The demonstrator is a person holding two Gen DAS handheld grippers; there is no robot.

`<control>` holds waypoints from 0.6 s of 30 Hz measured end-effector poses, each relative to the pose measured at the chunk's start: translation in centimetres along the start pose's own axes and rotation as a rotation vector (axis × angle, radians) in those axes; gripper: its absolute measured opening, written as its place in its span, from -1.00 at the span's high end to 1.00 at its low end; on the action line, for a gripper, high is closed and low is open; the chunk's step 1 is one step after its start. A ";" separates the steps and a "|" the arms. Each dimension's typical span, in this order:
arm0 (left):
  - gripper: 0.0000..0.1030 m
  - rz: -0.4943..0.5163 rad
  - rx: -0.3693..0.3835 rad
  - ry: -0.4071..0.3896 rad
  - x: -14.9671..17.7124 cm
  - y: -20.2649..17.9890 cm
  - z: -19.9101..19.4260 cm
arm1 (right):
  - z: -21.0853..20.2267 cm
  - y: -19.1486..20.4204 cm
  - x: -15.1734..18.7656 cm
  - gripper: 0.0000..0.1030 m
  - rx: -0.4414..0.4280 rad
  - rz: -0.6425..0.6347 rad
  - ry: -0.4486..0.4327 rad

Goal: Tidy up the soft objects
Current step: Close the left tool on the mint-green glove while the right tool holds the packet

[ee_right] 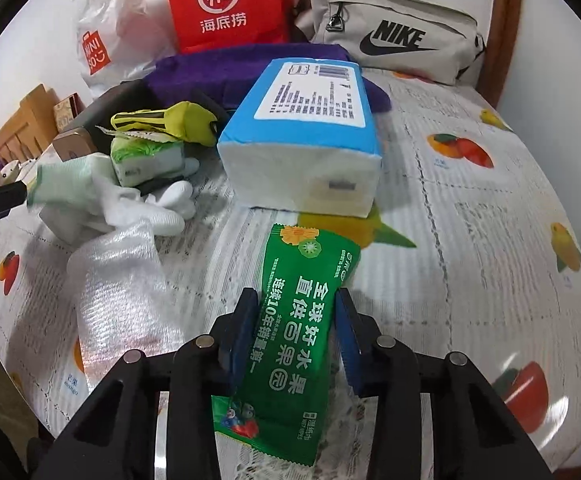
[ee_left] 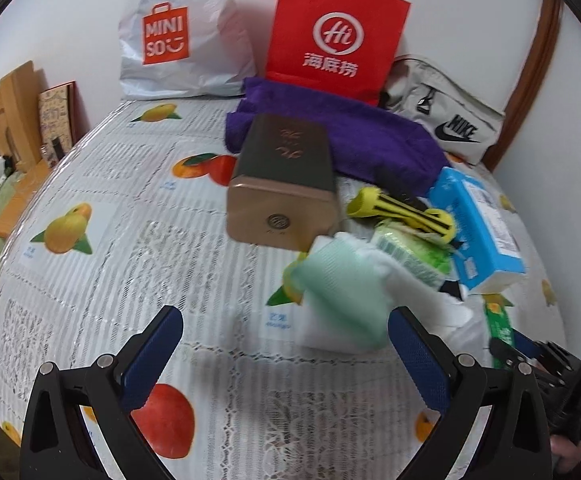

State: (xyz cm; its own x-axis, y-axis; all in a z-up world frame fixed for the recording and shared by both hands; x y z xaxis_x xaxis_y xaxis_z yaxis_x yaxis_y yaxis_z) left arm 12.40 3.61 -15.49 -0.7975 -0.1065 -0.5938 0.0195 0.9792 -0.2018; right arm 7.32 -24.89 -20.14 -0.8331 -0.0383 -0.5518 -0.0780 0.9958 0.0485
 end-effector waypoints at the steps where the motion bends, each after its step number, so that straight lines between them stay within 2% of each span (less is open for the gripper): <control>1: -1.00 0.005 0.005 -0.007 -0.2 -0.1 -0.2 | 0.0 0.0 -0.1 0.25 -0.001 -0.001 0.001; 7: -1.00 0.025 -0.023 -0.008 -0.9 -1.0 1.0 | 0.3 -0.2 -0.4 0.25 -0.002 -0.004 0.004; 12: -0.99 0.024 -0.045 0.050 -1.1 -1.2 4.6 | 0.3 -0.1 -0.3 0.25 -0.007 -0.014 0.002; 13: -0.76 0.010 -0.035 0.055 -1.1 -1.1 5.0 | 0.3 -0.1 -0.3 0.25 -0.008 -0.016 0.002; 14: -0.43 -0.013 0.001 0.048 -1.2 -1.0 5.2 | 0.3 -0.1 -0.3 0.25 -0.008 -0.015 0.002; 15: -0.31 -0.032 0.046 0.046 -1.2 -1.0 5.2 | 0.4 -0.1 -0.3 0.25 -0.008 -0.015 0.003; 17: 0.16 -0.044 0.105 0.045 -1.2 -1.1 5.1 | 0.3 -0.1 -0.3 0.25 -0.006 -0.016 0.004; 18: 0.21 -0.033 0.107 0.038 -1.2 -1.2 5.0 | 0.3 -0.1 -0.3 0.25 -0.006 -0.014 0.003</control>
Point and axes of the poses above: each gripper's, at about its wrist camera, not at the fingertips, and z roughly the way its jaws point, y to its left, x to its underside, the point moved 6 cm from there along z, roughly the way its jaws point, and after that the axes turned 2 degrees about -z, right-handed, at the moved point
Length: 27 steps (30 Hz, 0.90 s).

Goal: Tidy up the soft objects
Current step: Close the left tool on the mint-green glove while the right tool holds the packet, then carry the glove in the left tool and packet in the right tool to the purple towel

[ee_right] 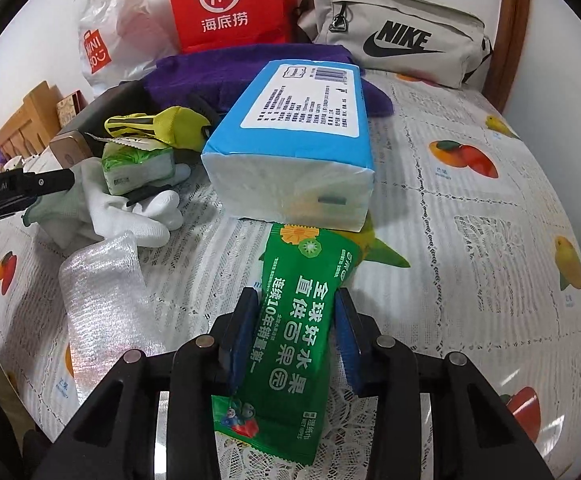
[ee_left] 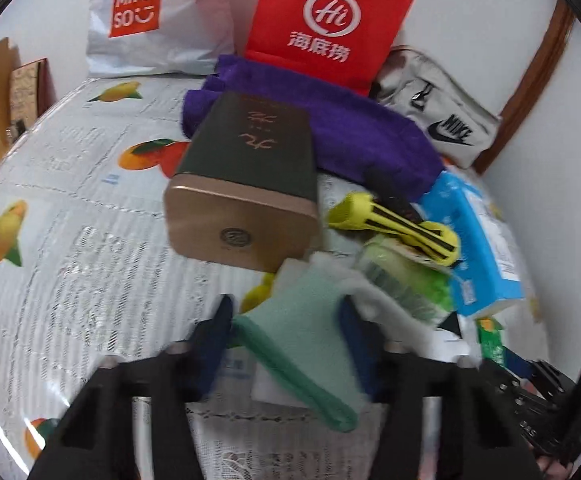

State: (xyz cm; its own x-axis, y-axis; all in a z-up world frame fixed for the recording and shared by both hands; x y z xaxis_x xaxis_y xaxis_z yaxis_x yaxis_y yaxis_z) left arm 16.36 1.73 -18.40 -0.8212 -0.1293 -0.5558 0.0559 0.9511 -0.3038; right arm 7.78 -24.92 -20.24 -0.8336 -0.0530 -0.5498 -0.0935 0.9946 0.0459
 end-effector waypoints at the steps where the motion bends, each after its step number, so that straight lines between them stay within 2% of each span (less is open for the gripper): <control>1: 0.33 0.014 -0.008 -0.007 0.0 0.0 -0.2 | 0.0 0.0 0.0 0.25 -0.001 0.002 -0.001; 2: 0.49 0.024 -0.008 -0.012 0.1 -0.1 -0.3 | 0.0 0.0 -0.1 0.25 -0.001 0.003 -0.002; 3: 0.57 0.029 0.009 -0.012 0.2 -0.2 -0.6 | 0.1 0.0 -0.1 0.25 -0.002 0.006 -0.002; 5: 0.66 0.023 0.026 -0.018 0.3 -0.2 -1.1 | 0.1 0.0 -0.2 0.25 0.000 0.007 -0.004; 8: 0.73 0.035 0.013 -0.031 0.6 0.0 -2.0 | -0.1 0.1 -0.3 0.28 0.001 0.007 -0.006; 12: 0.76 0.001 0.055 -0.070 0.2 0.5 -4.0 | -0.5 0.1 -0.3 0.31 0.003 0.011 -0.008; 18: 0.77 -0.012 0.068 -0.134 -0.6 0.6 -6.6 | -1.8 0.4 -0.9 0.33 -0.013 0.014 -0.037; 27: 0.77 -0.002 0.074 -0.175 -2.2 -0.2 -9.2 | -3.6 0.8 -2.0 0.33 -0.012 -0.003 -0.068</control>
Point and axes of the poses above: each gripper's, at about its wrist camera, not at the fingertips, and z roughly the way its jaws point, y to its left, x to its underside, the point moved 6 cm from there along z, roughly the way its jaws point, and after that the axes turned 2 degrees about -z, right-handed, at the moved point
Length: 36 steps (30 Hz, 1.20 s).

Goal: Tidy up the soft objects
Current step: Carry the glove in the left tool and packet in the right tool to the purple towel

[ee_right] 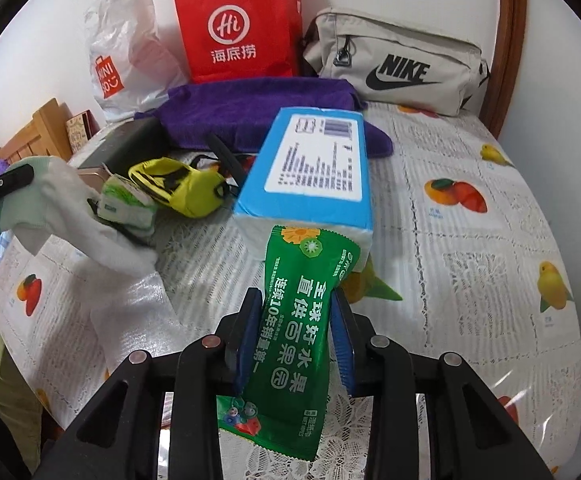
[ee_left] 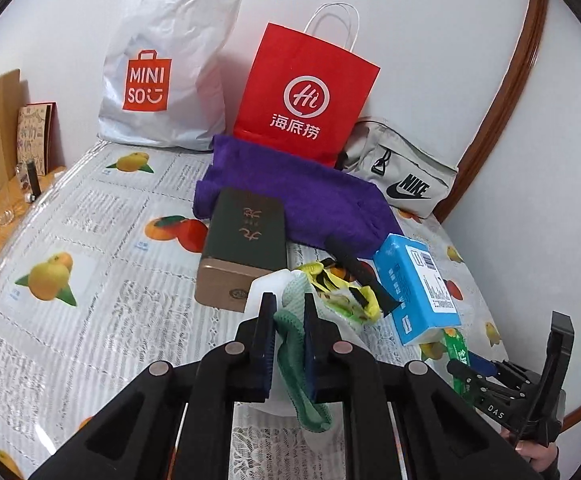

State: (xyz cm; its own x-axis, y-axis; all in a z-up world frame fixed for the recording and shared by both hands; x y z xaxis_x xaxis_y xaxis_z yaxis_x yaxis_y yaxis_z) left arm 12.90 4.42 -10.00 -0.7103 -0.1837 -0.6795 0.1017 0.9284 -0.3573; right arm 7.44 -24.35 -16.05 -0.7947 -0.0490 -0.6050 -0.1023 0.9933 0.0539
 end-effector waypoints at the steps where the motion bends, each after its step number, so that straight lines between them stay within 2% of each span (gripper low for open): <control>1: 0.77 -0.008 0.005 -0.009 -0.3 0.0 -0.3 | -0.1 0.0 -0.2 0.33 0.001 -0.003 -0.002; 8: 0.75 -0.007 -0.002 0.003 -0.8 -0.1 -0.4 | -0.8 0.2 -0.7 0.33 -0.004 -0.011 -0.014; 16: 0.71 -0.046 -0.048 0.056 0.9 1.7 1.1 | -0.3 0.1 0.0 0.33 -0.001 -0.014 0.007; 19: 0.66 -0.012 -0.110 0.114 2.1 2.3 2.1 | -0.1 0.2 0.3 0.33 -0.002 -0.020 0.014; 21: 0.60 -0.015 -0.121 0.132 2.7 2.8 2.3 | 0.1 0.2 0.4 0.33 -0.005 -0.022 0.016; 23: 0.46 -0.028 -0.175 0.162 3.5 4.1 2.7 | 0.2 0.2 0.6 0.33 -0.006 -0.022 0.019; 25: 0.46 -0.037 -0.207 0.163 3.8 5.1 2.5 | 0.5 0.3 0.7 0.33 -0.008 -0.027 0.025; 29: 0.47 -0.037 -0.152 0.123 3.7 5.4 1.7 | 0.8 0.5 0.8 0.33 -0.008 -0.033 0.037; 30: 0.57 -0.025 -0.141 0.121 3.7 5.2 1.8 | 0.9 0.5 0.8 0.33 -0.008 -0.034 0.039; 31: 0.75 -0.015 -0.118 0.127 3.7 4.9 1.9 | 0.9 0.6 0.8 0.33 -0.006 -0.035 0.039; 33: 0.78 -0.006 -0.082 0.124 3.6 4.1 2.0 | 0.9 0.6 0.7 0.33 -0.010 -0.034 0.036; 36: 0.79 0.005 -0.072 0.078 2.8 3.1 1.4 | 0.4 0.4 0.5 0.33 -0.004 -0.035 0.024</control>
Point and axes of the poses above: each gripper's, at about its wrist camera, not at the fingertips, and z roughly the way its jaws point, y to its left, x to its underside, the point moved 6 cm from there along z, roughly the way its jaws point, and after that the axes turned 2 degrees about -z, right-handed, at the moved point
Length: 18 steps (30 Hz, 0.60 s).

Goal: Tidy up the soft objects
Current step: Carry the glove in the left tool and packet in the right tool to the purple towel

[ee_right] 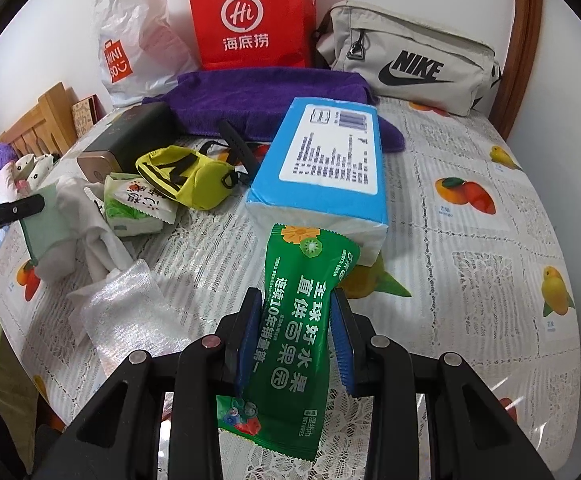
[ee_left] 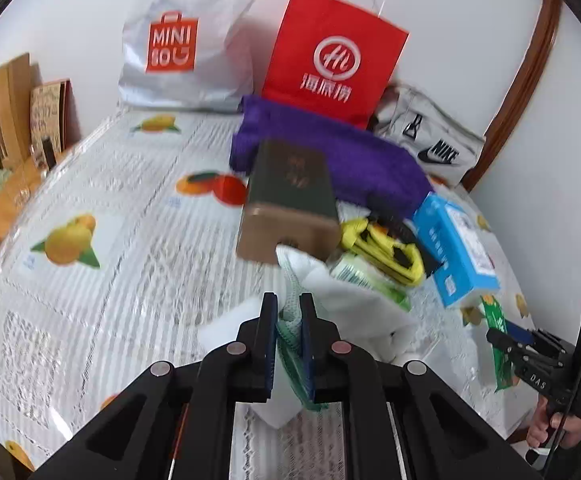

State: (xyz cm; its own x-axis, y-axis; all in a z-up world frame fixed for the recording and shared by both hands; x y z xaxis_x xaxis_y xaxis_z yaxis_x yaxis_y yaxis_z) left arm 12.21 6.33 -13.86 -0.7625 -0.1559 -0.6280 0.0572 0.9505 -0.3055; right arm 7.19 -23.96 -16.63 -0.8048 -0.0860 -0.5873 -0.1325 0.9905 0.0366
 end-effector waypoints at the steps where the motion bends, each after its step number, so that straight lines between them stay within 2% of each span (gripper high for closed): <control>1: 0.79 -0.008 0.013 -0.012 -0.3 -0.1 -0.4 | -0.2 -0.1 -0.1 0.33 0.004 0.001 -0.003; 8: 0.80 -0.022 0.063 -0.085 -2.8 -1.5 -3.0 | -2.7 -0.8 -1.7 0.33 0.004 0.015 -0.057; 18: 0.80 -0.012 0.063 -0.156 -6.1 -2.7 -5.5 | -4.2 -1.1 -4.7 0.33 -0.033 0.030 -0.105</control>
State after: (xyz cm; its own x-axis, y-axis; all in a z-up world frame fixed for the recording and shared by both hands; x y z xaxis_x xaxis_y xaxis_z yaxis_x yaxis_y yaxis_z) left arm 13.19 6.19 -5.26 -0.6540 -0.2120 -0.7262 0.0930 0.9301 -0.3552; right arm 8.73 -25.12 -10.48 -0.7437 -0.0433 -0.6671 -0.1303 0.9882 0.0811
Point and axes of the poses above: each gripper's, at about its wrist camera, not at the fingertips, and z roughly the way its jaws point, y to its left, x to its underside, the point moved 6 cm from there along z, roughly the way its jaws point, and after that the axes turned 2 degrees about -z, right-handed, at the moved point
